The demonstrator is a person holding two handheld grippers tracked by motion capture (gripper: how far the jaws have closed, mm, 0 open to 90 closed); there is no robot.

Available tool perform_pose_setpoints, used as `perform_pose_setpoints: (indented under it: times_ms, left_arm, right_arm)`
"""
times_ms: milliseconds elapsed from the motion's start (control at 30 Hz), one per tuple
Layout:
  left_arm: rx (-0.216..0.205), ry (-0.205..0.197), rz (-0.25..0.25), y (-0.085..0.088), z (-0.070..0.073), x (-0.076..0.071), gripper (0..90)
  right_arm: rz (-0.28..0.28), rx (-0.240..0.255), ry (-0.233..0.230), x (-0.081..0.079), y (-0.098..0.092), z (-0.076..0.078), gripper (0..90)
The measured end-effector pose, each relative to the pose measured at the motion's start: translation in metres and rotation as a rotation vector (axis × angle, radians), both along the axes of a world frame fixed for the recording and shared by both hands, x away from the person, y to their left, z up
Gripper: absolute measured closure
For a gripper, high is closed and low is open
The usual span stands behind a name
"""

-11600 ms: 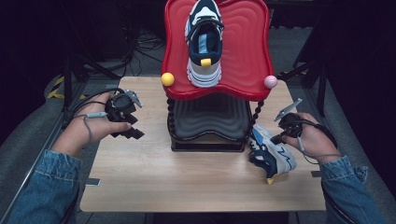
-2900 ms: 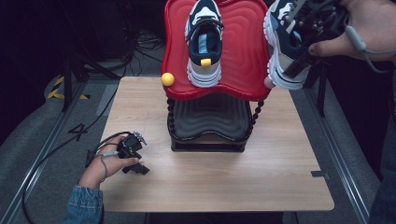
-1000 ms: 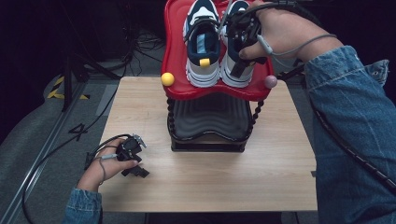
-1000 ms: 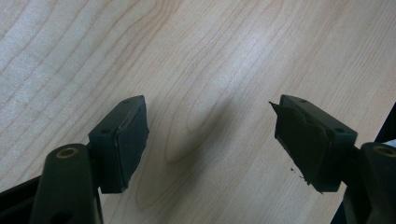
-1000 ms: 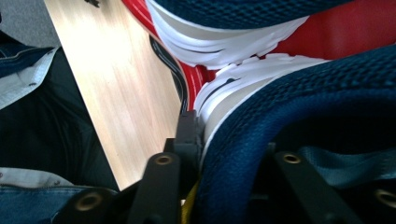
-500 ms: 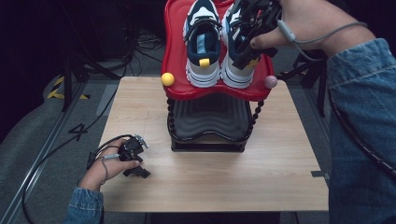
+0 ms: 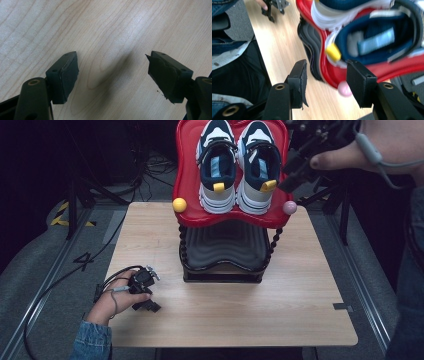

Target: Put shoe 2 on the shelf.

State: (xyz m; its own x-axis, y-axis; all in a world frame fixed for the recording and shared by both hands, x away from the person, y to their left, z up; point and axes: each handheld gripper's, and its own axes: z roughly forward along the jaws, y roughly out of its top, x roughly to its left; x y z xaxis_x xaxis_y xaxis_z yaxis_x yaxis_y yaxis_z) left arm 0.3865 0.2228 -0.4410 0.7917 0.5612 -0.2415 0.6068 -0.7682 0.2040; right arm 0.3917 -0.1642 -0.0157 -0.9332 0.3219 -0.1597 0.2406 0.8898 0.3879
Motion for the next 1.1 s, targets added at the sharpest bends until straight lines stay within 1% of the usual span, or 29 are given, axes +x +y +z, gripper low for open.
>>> perform_pose_setpoints:
  times_ms: [67, 133, 167, 200, 267, 300, 333, 367, 400, 433, 467, 533, 567, 633, 733, 933, 967, 1000, 1033, 1067, 1100]
  left_arm:
    - [0.004, -0.006, 0.004, 0.0, 0.001, 0.0, 24.7]
    - [-0.001, -0.006, 0.007, 0.001, 0.002, 0.0, 24.7]
    - [0.007, -0.009, 0.012, 0.002, 0.003, -0.001, 24.7]
    - [0.003, -0.013, 0.014, 0.003, 0.004, -0.002, 24.7]
    - [0.01, -0.016, 0.02, 0.005, 0.006, -0.003, 24.6]
    - [0.005, -0.014, 0.018, 0.006, 0.006, -0.003, 24.6]
    - [0.005, -0.014, 0.023, 0.007, 0.006, -0.004, 24.6]
    - [0.013, -0.015, 0.03, 0.008, 0.006, -0.005, 24.7]
    - [0.011, -0.023, 0.026, 0.008, 0.006, -0.006, 24.9]
    - [0.015, -0.02, 0.03, 0.009, 0.006, -0.007, 25.2]
    - [0.013, -0.026, 0.03, 0.009, 0.005, -0.008, 25.4]
    - [0.015, -0.029, 0.023, 0.007, 0.006, -0.009, 25.6]
    - [0.015, -0.032, 0.023, 0.007, 0.006, -0.009, 25.6]
    - [0.016, -0.031, 0.022, 0.007, 0.007, -0.009, 25.4]
    - [0.012, -0.038, 0.033, 0.008, 0.008, -0.011, 25.2]
    - [0.015, -0.037, 0.048, 0.014, 0.008, -0.014, 25.0]
    - [0.015, -0.037, 0.048, 0.014, 0.008, -0.014, 25.0]
    - [0.018, -0.035, 0.049, 0.014, 0.007, -0.015, 25.0]
    - [0.016, -0.034, 0.05, 0.015, 0.006, -0.015, 25.0]
    - [0.019, -0.031, 0.055, 0.016, 0.006, -0.016, 25.0]
    - [0.021, -0.033, 0.056, 0.017, 0.006, -0.017, 25.0]
  right_arm:
    - [-0.012, -0.016, 0.005, -0.003, -0.012, -0.005, 51.9]
    - [-0.021, -0.024, 0.01, -0.005, -0.022, -0.012, 51.8]
    - [-0.027, -0.029, 0.013, -0.006, -0.028, -0.015, 51.8]
    - [-0.036, -0.038, 0.016, -0.007, -0.035, -0.019, 51.7]
    - [-0.047, -0.04, 0.016, -0.01, -0.047, -0.026, 51.5]
    - [-0.05, -0.036, 0.019, -0.01, -0.052, -0.029, 51.5]
    - [-0.055, -0.029, 0.025, -0.012, -0.058, -0.033, 51.4]
    - [-0.062, -0.03, 0.028, -0.012, -0.065, -0.039, 51.3]
    - [-0.071, -0.034, 0.032, -0.013, -0.071, -0.046, 51.1]
    - [-0.079, -0.034, 0.035, -0.014, -0.076, -0.053, 50.7]
    - [-0.088, -0.035, 0.04, -0.014, -0.082, -0.062, 50.5]
    - [-0.103, -0.048, 0.058, -0.011, -0.093, -0.083, 50.4]
    - [-0.11, -0.048, 0.069, -0.009, -0.098, -0.095, 50.0]
    - [-0.118, -0.047, 0.083, -0.006, -0.105, -0.113, 49.8]
    - [-0.122, -0.022, 0.116, -0.004, -0.113, -0.138, 49.8]
    - [-0.158, 0.002, 0.141, -0.003, -0.131, -0.189, 49.1]
    - [-0.158, 0.002, 0.141, -0.003, -0.131, -0.189, 49.1]
    - [-0.166, 0.01, 0.15, -0.003, -0.134, -0.199, 49.1]
    - [-0.178, 0.02, 0.15, -0.003, -0.138, -0.209, 48.8]
    - [-0.181, 0.028, 0.155, -0.003, -0.141, -0.217, 48.7]
    - [-0.19, 0.037, 0.157, -0.004, -0.144, -0.229, 48.3]
